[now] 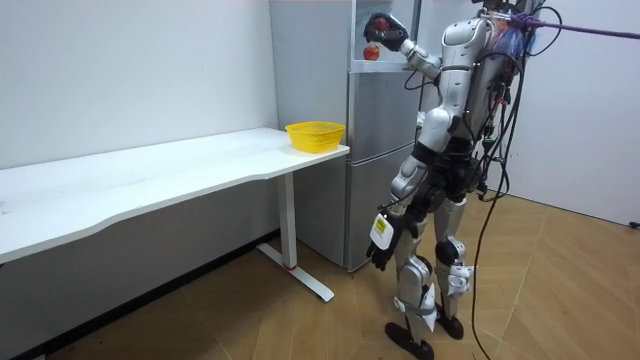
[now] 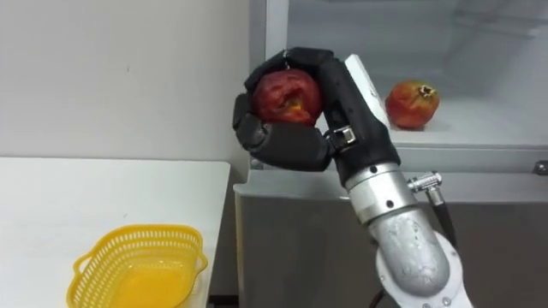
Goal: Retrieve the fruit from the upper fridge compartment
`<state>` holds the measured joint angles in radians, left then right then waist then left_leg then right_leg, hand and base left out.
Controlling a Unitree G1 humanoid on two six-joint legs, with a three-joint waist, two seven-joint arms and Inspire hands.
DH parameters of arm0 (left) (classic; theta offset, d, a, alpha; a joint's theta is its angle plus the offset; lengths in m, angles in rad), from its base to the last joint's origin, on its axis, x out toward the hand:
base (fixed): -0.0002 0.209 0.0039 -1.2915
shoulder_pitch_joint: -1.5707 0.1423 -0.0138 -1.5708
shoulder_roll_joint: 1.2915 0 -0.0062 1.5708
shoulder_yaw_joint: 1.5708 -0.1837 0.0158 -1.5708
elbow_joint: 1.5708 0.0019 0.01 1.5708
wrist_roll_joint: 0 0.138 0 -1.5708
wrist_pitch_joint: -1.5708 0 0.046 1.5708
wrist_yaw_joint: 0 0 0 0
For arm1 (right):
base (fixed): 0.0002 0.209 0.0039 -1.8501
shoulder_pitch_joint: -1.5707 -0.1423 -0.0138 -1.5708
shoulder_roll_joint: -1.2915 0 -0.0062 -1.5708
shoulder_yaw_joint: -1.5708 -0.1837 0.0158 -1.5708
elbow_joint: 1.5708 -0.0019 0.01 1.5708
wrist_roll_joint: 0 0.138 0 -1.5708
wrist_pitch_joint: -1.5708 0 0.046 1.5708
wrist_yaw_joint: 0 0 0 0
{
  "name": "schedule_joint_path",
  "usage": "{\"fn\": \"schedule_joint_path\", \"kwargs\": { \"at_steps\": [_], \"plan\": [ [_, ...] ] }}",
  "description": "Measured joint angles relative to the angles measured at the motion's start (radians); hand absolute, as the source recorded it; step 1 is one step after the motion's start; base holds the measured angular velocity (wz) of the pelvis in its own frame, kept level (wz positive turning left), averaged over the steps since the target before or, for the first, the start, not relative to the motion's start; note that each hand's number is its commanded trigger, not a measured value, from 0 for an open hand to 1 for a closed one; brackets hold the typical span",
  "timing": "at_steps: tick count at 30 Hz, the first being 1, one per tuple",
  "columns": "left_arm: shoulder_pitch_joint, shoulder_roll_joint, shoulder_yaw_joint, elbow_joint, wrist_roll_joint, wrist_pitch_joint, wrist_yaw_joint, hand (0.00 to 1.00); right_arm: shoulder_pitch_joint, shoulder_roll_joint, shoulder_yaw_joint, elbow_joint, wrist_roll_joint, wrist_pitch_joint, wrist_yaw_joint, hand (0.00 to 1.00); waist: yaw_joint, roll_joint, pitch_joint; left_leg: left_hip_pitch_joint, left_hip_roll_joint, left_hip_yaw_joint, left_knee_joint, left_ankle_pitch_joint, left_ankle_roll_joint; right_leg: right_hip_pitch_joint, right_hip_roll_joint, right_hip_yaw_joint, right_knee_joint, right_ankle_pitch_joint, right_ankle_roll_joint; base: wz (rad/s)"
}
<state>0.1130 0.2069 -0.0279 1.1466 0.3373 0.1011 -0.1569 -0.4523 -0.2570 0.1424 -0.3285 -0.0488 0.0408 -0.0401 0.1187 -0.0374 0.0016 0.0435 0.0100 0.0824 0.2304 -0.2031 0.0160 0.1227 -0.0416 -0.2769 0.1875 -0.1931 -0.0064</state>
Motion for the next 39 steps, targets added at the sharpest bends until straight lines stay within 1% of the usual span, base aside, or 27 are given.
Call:
{"fn": "schedule_joint_path", "kwargs": {
  "at_steps": [1,2,3,4,5,6,8,10,11,15,16,18,19,22,23,24,27,29,30,32,34,36,38,39],
  "plan": [
    [-0.004,-0.001,-0.005,0.016,-0.003,-0.001,0.0,0.0,0.003,0.003,0.012,-0.006,-0.032,-0.018,-0.013,1.0,0.002,0.002,0.0006,0.0,0.0,0.002,-0.005,0.0,0.0,0.0,0.0,0.001,0.0,0.0,0.0,-0.07],
    [-0.005,-0.004,-0.009,0.024,-0.006,-0.001,0.0,0.0,0.003,0.007,0.024,-0.006,-0.062,-0.03,-0.02,1.0,0.003,0.004,-0.0007,0.001,0.0,0.003,-0.008,0.0,0.0,-0.002,-0.001,0.002,0.001,0.0,0.0,-0.08],
    [-0.004,-0.005,-0.014,0.024,-0.007,-0.002,0.001,0.0,0.003,0.011,0.032,-0.007,-0.082,-0.035,-0.025,1.0,0.003,0.005,-0.0013,0.001,0.001,0.007,-0.008,0.0,0.0,-0.003,-0.001,0.003,0.001,0.0,0.0,-0.09],
    [-0.004,-0.006,-0.019,0.026,-0.006,-0.006,0.001,0.0,0.006,0.027,0.041,-0.011,-0.129,-0.044,-0.03,1.0,0.004,0.007,-0.0025,0.001,0.002,0.013,-0.009,0.0,0.0,-0.004,-0.001,0.004,0.001,0.001,-0.001,-0.08],
    [-0.004,-0.007,-0.019,0.029,-0.008,-0.019,0.001,0.0,0.01,0.034,0.053,-0.024,-0.175,-0.048,-0.035,1.0,0.005,0.008,-0.004,0.001,0.003,0.015,-0.009,0.0,0.0,-0.005,0.0,0.005,0.001,0.001,-0.001,-0.06],
    [-0.004,-0.007,-0.021,0.029,-0.009,-0.025,0.001,0.0,0.014,0.035,0.059,-0.034,-0.195,-0.053,-0.035,1.0,0.005,0.008,-0.0044,0.002,0.003,0.016,-0.009,0.0,0.0,-0.005,0.0,0.005,0.002,0.001,-0.001,0.0],
    [-0.006,-0.006,-0.026,0.04,-0.011,-0.043,0.0,0.0,0.037,0.035,0.087,-0.074,-0.266,-0.09,-0.039,1.0,0.015,0.006,-0.0069,0.001,0.003,0.013,-0.011,0.0,0.0,-0.004,-0.001,0.001,0.0,0.001,-0.001,0.02],
    [-0.007,-0.006,-0.031,0.047,-0.011,-0.044,-0.002,0.0,0.051,0.035,0.116,-0.086,-0.294,-0.112,-0.046,1.0,0.017,0.005,-0.0075,0.003,0.0,0.013,-0.014,0.0,-0.001,-0.003,0.0,0.001,-0.001,0.001,-0.001,0.0],
    [-0.01,-0.006,-0.033,0.051,-0.01,-0.044,-0.006,0.0,0.051,0.035,0.137,-0.088,-0.322,-0.115,-0.046,1.0,0.018,0.003,-0.0085,0.002,0.0,0.013,-0.016,0.001,-0.001,-0.004,0.0,-0.001,-0.002,0.001,-0.001,0.0],
    [-0.013,-0.003,-0.041,0.052,-0.011,-0.045,-0.012,0.0,0.051,0.034,0.186,-0.089,-0.37,-0.115,-0.043,1.0,0.028,-0.002,-0.0078,0.0,0.002,0.012,-0.018,0.001,-0.001,-0.007,-0.001,-0.002,-0.002,0.001,-0.001,0.0],
    [-0.014,0.001,-0.054,0.052,-0.011,-0.046,-0.011,0.0,0.051,0.034,0.198,-0.089,-0.372,-0.116,-0.04,1.0,0.029,-0.007,-0.007,-0.001,0.003,0.011,-0.018,0.001,-0.001,-0.008,-0.001,-0.003,-0.002,0.001,-0.001,0.0],
    [-0.017,0.002,-0.059,0.051,-0.011,-0.047,-0.011,0.0,0.051,0.033,0.206,-0.089,-0.372,-0.116,-0.032,1.0,0.03,-0.016,-0.0036,-0.005,0.002,0.011,-0.018,0.001,-0.001,-0.01,-0.002,-0.01,-0.002,0.001,-0.001,0.03],
    [-0.018,0.006,-0.071,0.051,-0.01,-0.047,-0.012,0.0,0.051,0.032,0.212,-0.088,-0.374,-0.115,-0.031,1.0,0.033,-0.02,-0.0011,-0.007,0.001,0.006,-0.017,0.001,-0.001,-0.01,-0.003,-0.027,-0.002,0.001,-0.001,0.07],
    [-0.02,0.008,-0.072,0.051,-0.01,-0.047,-0.023,0.0,0.051,0.03,0.224,-0.089,-0.414,-0.115,-0.027,1.0,0.037,-0.024,-0.0013,-0.015,-0.002,-0.004,-0.015,0.001,0.0,-0.012,-0.007,-0.05,-0.002,0.001,0.0,0.07],
    [-0.021,0.012,-0.072,0.05,-0.011,-0.047,-0.03,0.0,0.051,0.028,0.226,-0.088,-0.431,-0.114,-0.025,1.0,0.045,-0.028,-0.0029,-0.018,-0.003,-0.003,-0.015,0.002,0.001,-0.015,-0.008,-0.058,-0.002,0.001,0.0,0.03],
    [-0.021,0.013,-0.072,0.049,-0.011,-0.047,-0.031,0.0,0.051,0.025,0.228,-0.088,-0.436,-0.114,-0.024,1.0,0.051,-0.029,-0.0028,-0.019,-0.003,-0.002,-0.016,0.002,0.001,-0.017,-0.008,-0.057,-0.002,0.001,0.0,0.0],
    [-0.021,0.019,-0.072,0.047,-0.011,-0.047,-0.03,0.0,0.051,0.017,0.231,-0.081,-0.463,-0.114,-0.022,1.0,0.064,-0.042,-0.0021,-0.022,-0.002,-0.002,-0.016,0.002,0.0,-0.019,-0.007,-0.058,-0.002,0.001,0.0,0.0],
    [-0.021,0.019,-0.074,0.049,-0.017,-0.056,-0.03,0.0,0.05,0.015,0.231,-0.079,-0.469,-0.114,-0.022,1.0,0.079,-0.054,0.0028,-0.022,-0.002,-0.007,-0.017,0.002,0.0,-0.019,-0.006,-0.058,-0.002,0.001,0.0,0.0],
    [-0.021,0.02,-0.074,0.051,-0.02,-0.059,-0.03,0.0,0.049,0.015,0.231,-0.077,-0.474,-0.114,-0.022,1.0,0.08,-0.056,0.0036,-0.021,-0.004,-0.008,-0.017,0.002,0.0,-0.018,-0.006,-0.058,-0.003,0.001,0.0,0.04],
    [-0.017,0.022,-0.073,0.053,-0.021,-0.06,-0.03,0.0,0.049,0.016,0.234,-0.061,-0.496,-0.113,-0.022,1.0,0.085,-0.064,0.0048,-0.017,-0.008,-0.02,-0.017,0.002,0.001,-0.009,-0.007,-0.072,-0.004,0.001,0.0,0.12],
    [-0.013,0.022,-0.073,0.053,-0.02,-0.061,-0.03,0.0,0.043,0.016,0.249,-0.039,-0.509,-0.113,-0.022,1.0,0.089,-0.067,0.0044,-0.013,-0.008,-0.032,-0.018,0.002,0.001,-0.002,-0.008,-0.085,-0.004,0.001,0.0,0.16],
    [-0.013,0.025,-0.071,0.052,-0.021,-0.065,-0.033,0.0,0.035,0.015,0.26,-0.019,-0.526,-0.113,-0.022,1.0,0.105,-0.07,0.0058,-0.014,-0.009,-0.039,-0.018,0.002,0.0,0.001,-0.007,-0.092,-0.005,0.001,0.0,0.14],
    [-0.011,0.033,-0.071,0.052,-0.02,-0.065,-0.045,0.0,0.03,0.015,0.271,0.008,-0.535,-0.114,-0.022,1.0,0.109,-0.078,0.0097,-0.016,-0.017,-0.061,-0.018,0.005,-0.001,0.011,-0.008,-0.111,-0.009,0.001,0.001,0.27],
    [-0.011,0.035,-0.071,0.051,-0.019,-0.065,-0.051,0.0,0.03,0.014,0.273,0.016,-0.538,-0.114,-0.022,1.0,0.109,-0.08,0.0109,-0.016,-0.018,-0.066,-0.017,0.006,-0.001,0.015,-0.008,-0.112,-0.012,0.001,0.001,0.3]
  ]
}}
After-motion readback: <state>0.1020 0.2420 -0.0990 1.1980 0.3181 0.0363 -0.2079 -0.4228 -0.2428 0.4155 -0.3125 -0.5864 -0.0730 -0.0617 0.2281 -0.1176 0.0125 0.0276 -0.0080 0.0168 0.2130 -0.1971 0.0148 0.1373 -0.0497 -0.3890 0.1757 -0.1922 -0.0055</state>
